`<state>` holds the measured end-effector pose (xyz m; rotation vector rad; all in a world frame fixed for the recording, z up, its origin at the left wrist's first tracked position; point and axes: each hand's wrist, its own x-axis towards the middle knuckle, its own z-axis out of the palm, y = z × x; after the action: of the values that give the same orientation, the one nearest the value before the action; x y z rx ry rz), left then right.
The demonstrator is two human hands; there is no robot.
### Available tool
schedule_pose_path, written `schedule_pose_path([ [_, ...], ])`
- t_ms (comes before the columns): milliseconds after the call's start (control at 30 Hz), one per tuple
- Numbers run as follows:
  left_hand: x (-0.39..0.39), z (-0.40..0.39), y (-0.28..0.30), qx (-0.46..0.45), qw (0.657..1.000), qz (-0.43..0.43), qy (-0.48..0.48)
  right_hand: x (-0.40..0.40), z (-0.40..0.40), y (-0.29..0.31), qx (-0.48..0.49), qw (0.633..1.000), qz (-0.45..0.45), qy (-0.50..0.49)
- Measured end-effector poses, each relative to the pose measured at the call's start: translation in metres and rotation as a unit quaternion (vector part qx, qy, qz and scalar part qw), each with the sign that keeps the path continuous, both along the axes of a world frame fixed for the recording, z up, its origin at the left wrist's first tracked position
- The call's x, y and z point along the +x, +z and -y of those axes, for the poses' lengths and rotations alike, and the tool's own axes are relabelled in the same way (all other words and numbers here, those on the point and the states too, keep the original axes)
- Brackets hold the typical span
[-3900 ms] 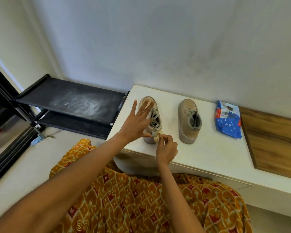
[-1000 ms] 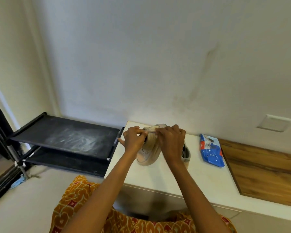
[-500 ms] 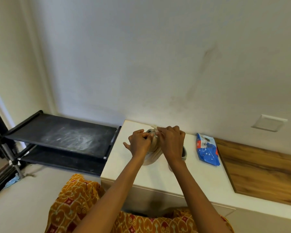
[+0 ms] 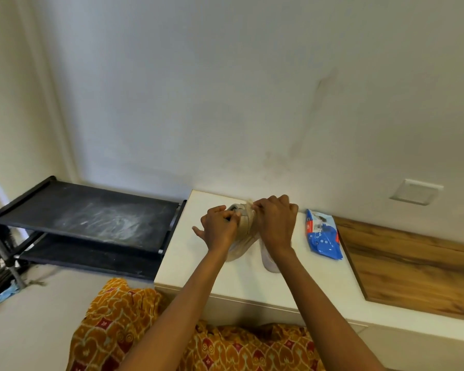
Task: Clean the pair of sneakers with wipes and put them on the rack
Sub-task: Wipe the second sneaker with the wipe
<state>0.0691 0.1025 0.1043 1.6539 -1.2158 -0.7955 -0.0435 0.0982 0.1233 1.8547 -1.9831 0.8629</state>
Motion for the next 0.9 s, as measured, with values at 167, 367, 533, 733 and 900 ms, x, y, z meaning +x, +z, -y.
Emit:
schedule_pose_path([
  [167, -0.004, -0.002, 0.002, 0.002, 0.999, -0.028, 0.021, 0.010, -0.001, 0.001, -0.011, 1.000, 0.025, -0.006],
  [367, -0.007, -0.002, 0.002, 0.002, 1.000, -0.020, 0.019, 0.001, 0.003, 0.000, 0.004, 0.998, 0.061, -0.030],
  [533, -0.003, 0.001, 0.005, -0.003, 0.999, -0.026, 0.043, 0.014, -0.008, -0.010, -0.022, 0.999, 0.048, 0.014],
  [733, 0.000, 0.008, 0.010, 0.008, 1.000, 0.000, 0.017, 0.016, 0.009, -0.006, -0.013, 0.988, 0.148, -0.040],
  [900, 0.019, 0.017, 0.010, 0.016, 0.999, 0.044, 0.010, 0.043, 0.003, -0.022, -0.053, 0.986, 0.158, 0.016],
])
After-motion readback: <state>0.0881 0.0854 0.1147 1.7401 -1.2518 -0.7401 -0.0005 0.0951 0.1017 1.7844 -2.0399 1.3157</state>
